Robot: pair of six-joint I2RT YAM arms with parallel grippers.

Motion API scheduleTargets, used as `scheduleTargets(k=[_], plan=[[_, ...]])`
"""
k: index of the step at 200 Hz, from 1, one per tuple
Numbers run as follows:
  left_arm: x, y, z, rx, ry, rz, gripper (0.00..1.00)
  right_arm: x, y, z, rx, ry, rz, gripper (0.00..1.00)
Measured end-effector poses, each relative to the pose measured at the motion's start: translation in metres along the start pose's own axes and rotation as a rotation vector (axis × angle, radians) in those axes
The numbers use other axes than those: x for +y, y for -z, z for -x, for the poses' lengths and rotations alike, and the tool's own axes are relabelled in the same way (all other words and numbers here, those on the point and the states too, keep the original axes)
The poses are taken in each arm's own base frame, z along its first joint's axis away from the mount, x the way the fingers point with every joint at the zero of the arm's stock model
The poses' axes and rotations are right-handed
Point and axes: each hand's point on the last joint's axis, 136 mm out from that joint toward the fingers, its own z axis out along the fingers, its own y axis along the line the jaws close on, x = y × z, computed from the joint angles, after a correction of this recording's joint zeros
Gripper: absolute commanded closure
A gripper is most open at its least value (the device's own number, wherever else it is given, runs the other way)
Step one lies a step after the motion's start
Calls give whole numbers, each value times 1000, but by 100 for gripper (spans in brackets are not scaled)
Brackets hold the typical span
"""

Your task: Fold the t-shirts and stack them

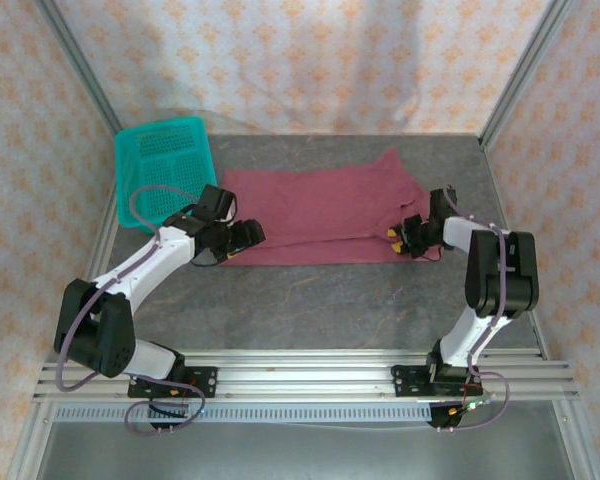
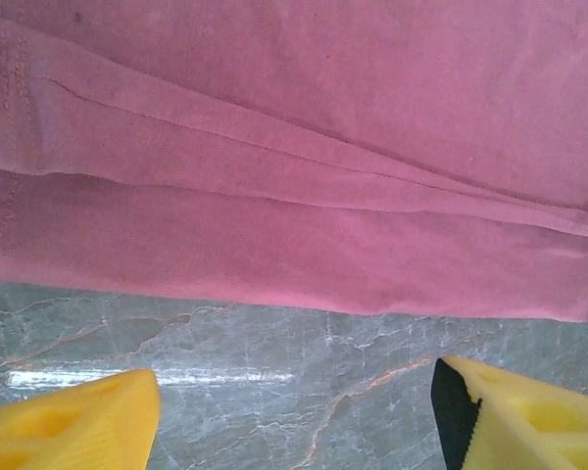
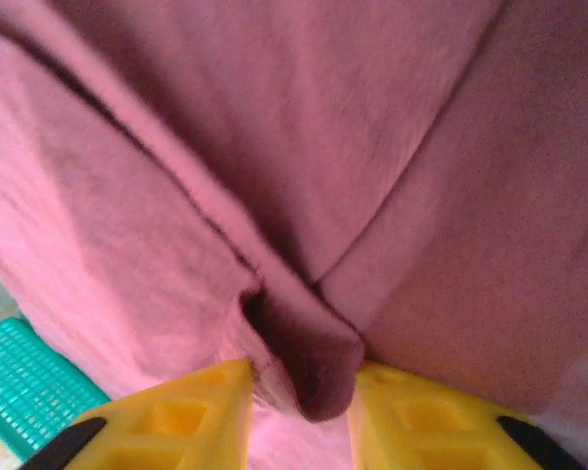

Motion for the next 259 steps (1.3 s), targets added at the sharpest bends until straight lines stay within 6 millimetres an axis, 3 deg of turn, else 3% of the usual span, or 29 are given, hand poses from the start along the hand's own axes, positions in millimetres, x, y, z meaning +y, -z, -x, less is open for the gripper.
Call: scheduleTargets(k=[47,85,122,144,179,202,231,259], plan=[[0,5,-1,-12,-3,-6,27,20,-1,12,-24,-11,23,97],[12,-2,-11,15,5,19,27,59,3,23,-46,30,80,100],[19,-6,-17,31,9,35,27,83,-4,26,-43,62,102,100],[20,-6,-17,30,10,39,27,98,-18,29,-30,72,106,94],[25,-6,-20,34,12,67,27,126,-41,33,-7,83,129,62],[27,-5,-25,50,7,87,27,138,-42,32,-5,108,164,48],[22,0,-23,46,2,103,27,155,-27,28,-22,174,222,39],[22,0,-17,36,17,126,27,168,18,8,-63,294,266,36]])
